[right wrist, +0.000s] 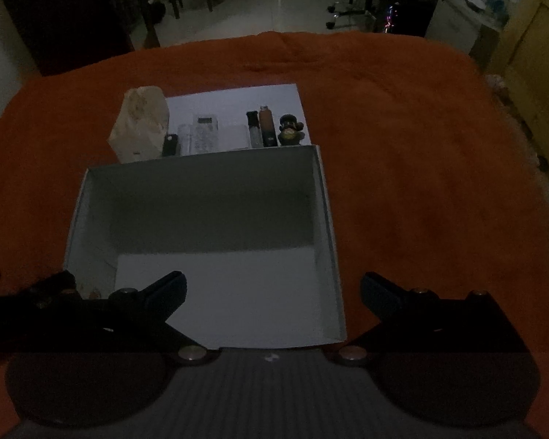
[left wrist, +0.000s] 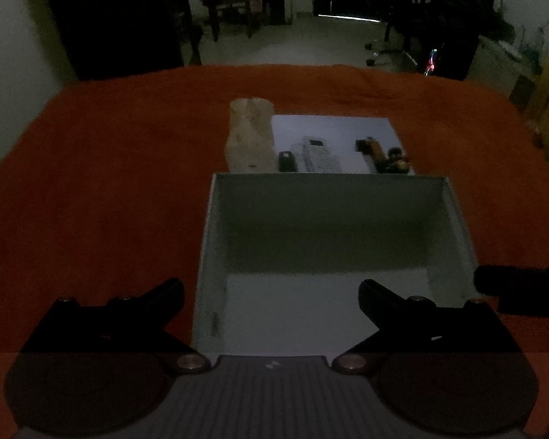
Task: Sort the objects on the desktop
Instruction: 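Move both tools over the white box toward the paper sheet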
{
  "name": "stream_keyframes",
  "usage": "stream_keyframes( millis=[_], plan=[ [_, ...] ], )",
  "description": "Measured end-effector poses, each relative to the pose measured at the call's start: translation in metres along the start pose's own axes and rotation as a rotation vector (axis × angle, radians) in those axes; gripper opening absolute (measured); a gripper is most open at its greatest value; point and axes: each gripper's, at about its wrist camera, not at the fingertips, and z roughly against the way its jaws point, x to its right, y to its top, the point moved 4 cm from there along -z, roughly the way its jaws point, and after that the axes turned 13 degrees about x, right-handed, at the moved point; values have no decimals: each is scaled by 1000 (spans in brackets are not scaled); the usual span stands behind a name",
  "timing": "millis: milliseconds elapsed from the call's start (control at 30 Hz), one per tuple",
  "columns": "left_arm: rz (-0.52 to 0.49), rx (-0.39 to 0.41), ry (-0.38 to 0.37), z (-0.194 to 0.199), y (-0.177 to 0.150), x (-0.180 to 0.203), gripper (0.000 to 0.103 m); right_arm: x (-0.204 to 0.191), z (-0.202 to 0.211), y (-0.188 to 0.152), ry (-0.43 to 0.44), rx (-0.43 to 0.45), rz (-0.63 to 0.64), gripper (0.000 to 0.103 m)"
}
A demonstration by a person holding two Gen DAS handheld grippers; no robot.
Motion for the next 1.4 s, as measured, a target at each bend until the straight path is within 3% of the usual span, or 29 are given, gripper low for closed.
stream_keyframes(
  millis=[267, 367, 533, 667, 833, 967, 1167, 1300, 1400],
  plan=[
    [47, -42, -48, -16, 3, -3, 103, -5, -4, 8, 66, 16, -2, 103],
    [29, -10, -2, -17, 15, -3, 103, 1, -5, 8, 108, 7, -33, 103],
    [-11, -15, 10, -12, 25, -5, 103, 7, -15, 7, 110, -47, -89, 103],
    [-25, -1, -25, -10, 26, -4, 102, 10, -10, 14, 80, -9, -104, 103],
    [-31, -10, -58, -12, 31, 5, 103, 15, -8, 30, 58, 24, -103, 103],
    [-47, 59, -32, -10, 45, 11, 103, 17, -9, 45, 57, 30, -101, 103],
    [-32, 20, -61, -32, 76, 12, 103, 14, -20, 76, 98, 30, -79, 103],
    [-54, 35, 2, -53, 88, 12, 103, 8, -34, 102, 121, 56, -53, 103],
    [-48, 11, -11, -68, 86, 7, 103, 10, -42, 119, 148, 78, -60, 103]
  ],
)
